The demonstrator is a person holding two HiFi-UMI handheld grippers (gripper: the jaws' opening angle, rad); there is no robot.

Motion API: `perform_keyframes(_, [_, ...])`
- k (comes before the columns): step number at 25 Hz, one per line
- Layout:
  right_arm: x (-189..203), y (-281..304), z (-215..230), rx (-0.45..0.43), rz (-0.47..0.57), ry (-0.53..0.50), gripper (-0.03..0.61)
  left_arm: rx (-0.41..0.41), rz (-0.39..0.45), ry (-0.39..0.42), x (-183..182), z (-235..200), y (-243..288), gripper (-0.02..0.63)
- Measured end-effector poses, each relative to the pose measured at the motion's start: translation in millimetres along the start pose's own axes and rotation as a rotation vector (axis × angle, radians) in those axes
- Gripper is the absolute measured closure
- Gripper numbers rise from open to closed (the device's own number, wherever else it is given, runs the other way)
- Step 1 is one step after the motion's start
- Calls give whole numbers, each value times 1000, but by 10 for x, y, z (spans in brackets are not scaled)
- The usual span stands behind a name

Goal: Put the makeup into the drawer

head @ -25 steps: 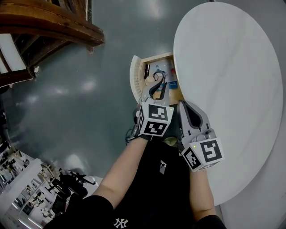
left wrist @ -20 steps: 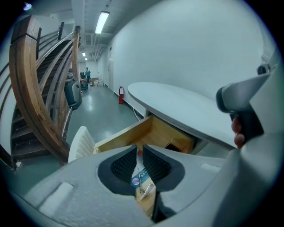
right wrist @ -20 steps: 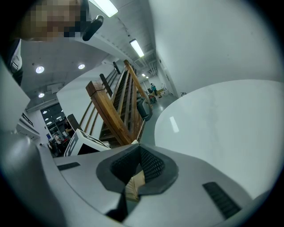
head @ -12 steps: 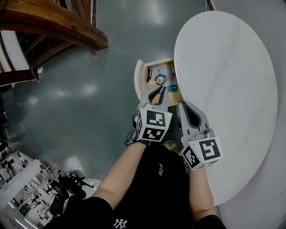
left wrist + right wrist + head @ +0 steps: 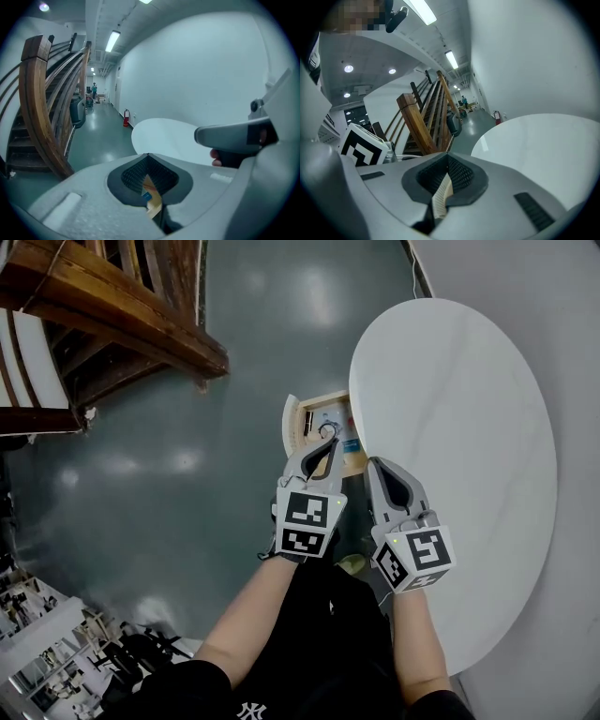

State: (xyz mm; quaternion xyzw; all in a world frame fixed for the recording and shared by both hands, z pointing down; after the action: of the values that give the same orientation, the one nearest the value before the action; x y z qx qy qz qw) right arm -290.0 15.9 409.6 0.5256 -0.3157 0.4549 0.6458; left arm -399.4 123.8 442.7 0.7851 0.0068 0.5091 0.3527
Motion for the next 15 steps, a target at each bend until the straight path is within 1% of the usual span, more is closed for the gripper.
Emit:
perform_keyframes(4, [-275, -124, -72, 17, 28, -39, 563, 45, 64, -25, -306, 79, -274, 603])
perform_keyframes(7, [-525, -261, -112, 31, 61, -70, 563, 124, 129, -91, -561, 193, -499, 604])
perform_keyframes(8, [-603, -308, -118, 35, 72, -79, 563, 147, 150, -100, -644, 243, -570, 603])
perform_keyframes(11, [-815, -457, -142, 47, 103, -107, 563, 184, 198, -79, -866, 399, -770, 604])
perform_keyframes(15, [-1045, -711, -191, 68, 138, -144, 563, 209, 254, -38, -1097, 595, -1053, 604])
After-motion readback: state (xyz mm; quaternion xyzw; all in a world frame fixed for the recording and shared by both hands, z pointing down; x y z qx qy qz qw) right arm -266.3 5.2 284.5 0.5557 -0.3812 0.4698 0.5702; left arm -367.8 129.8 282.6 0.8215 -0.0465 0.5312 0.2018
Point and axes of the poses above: the fingertips, and each gripper's own axes: y forward along the fingers, z to its right, x out of its underside, the point moved 10 cm from there along -y, backward along the fingers, and after that the axes turned 7 degrees about -y, right-handed, at the moved point
